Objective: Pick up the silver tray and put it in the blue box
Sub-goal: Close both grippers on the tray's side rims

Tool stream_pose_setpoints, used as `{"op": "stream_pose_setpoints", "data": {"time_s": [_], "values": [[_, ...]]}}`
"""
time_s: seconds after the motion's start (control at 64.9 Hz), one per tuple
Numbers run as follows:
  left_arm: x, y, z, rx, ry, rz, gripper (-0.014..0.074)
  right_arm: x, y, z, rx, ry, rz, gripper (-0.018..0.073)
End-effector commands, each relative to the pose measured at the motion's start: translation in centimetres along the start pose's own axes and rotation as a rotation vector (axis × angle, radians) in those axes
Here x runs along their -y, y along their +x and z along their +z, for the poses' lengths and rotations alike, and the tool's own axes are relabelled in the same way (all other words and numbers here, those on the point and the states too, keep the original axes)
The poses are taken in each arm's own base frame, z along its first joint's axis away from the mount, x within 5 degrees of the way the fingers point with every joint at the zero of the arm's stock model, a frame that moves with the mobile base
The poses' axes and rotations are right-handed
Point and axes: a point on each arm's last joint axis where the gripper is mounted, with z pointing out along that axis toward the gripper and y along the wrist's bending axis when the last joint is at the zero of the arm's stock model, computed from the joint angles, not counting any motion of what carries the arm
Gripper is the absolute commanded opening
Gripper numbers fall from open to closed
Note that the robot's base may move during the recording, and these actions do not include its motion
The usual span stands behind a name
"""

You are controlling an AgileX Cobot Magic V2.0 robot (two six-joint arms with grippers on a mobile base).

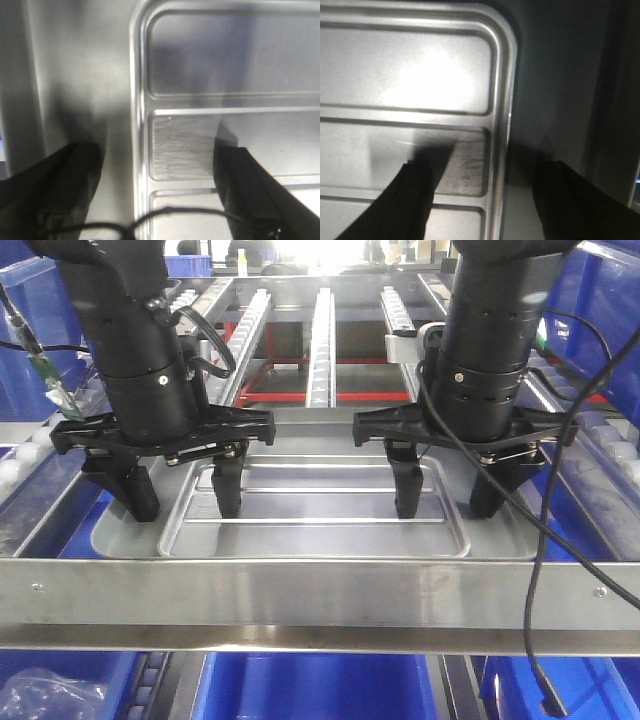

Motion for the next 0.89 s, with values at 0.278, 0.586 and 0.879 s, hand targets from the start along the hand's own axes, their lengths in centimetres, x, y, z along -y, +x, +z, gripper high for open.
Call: {"op": "stream_pose_setpoints", "data": {"time_s": [0.278, 0.586, 0.879], "values": [[0.57, -1.04, -2.24, 0.081, 0.044, -0.006, 0.0388, -0.38, -1.3, -1.98, 0.084, -0.047, 0.003, 0.0531], [0.56, -1.02, -2.24, 0.079, 0.043, -0.006, 0.0387, -0.38, -1.3, -1.98, 0.084, -0.047, 0.003, 0.0529], [0.55, -1.01, -2.23, 0.078, 0.042, -0.006, 0.0113, -0.35, -1.25, -1.97, 0.079, -0.043, 0.003, 0.0242]]}}
